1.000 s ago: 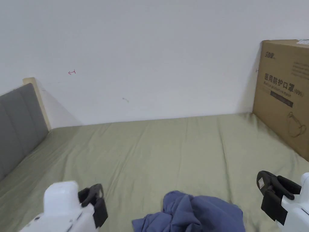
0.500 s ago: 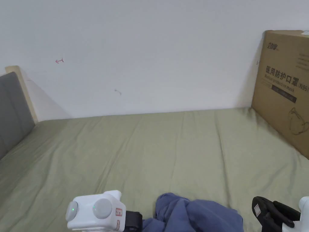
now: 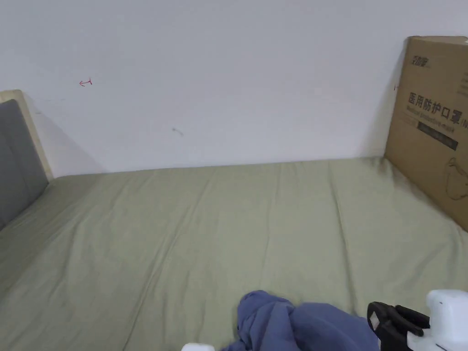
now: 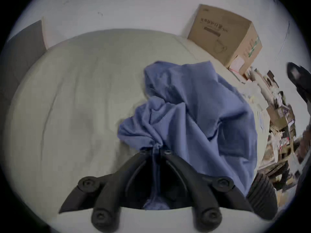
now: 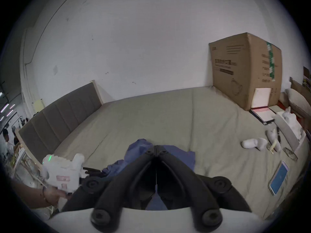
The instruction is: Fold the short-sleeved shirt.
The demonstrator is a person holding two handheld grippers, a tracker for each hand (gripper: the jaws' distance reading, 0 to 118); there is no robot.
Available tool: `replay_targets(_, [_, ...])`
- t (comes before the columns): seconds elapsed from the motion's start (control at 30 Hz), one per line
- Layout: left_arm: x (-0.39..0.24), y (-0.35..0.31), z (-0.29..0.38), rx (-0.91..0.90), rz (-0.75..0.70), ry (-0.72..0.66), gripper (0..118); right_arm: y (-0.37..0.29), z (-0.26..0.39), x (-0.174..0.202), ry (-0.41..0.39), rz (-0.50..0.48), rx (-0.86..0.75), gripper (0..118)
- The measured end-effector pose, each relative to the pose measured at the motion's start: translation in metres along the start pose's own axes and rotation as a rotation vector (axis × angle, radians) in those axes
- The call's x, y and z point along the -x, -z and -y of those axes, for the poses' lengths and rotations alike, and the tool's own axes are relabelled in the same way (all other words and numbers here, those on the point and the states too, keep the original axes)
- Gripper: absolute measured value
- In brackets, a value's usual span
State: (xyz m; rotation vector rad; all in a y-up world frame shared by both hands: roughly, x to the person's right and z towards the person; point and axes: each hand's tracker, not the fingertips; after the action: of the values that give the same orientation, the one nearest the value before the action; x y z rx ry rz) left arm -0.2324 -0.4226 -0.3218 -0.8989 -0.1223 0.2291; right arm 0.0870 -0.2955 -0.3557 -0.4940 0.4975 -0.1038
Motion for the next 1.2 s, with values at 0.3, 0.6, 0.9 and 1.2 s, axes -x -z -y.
replay_targets(0.3, [0.035,-0.079,0.025,-0.251,-0.073,-0.081,8,0.204,-0.055,0.028,0.088,-0.114,0.519,114])
replay_targets(0.6, [0.075,-0.096,0.039,-0.240,-0.123,-0.167,7,0.323,0.007,0.034,-0.293,0.067,0.895,92])
replay_targets(0.9, [0.102,-0.158,0.035,-0.365,-0.159,-0.267,8,0.182,-0.065,0.019,-0.145,-0.073,0.524,9])
replay_targets(1.2, [0.081,-0.265,-0.057,-0.585,-0.167,-0.084,8,0.025,-0.175,-0.019,0.063,-0.109,0.174,9])
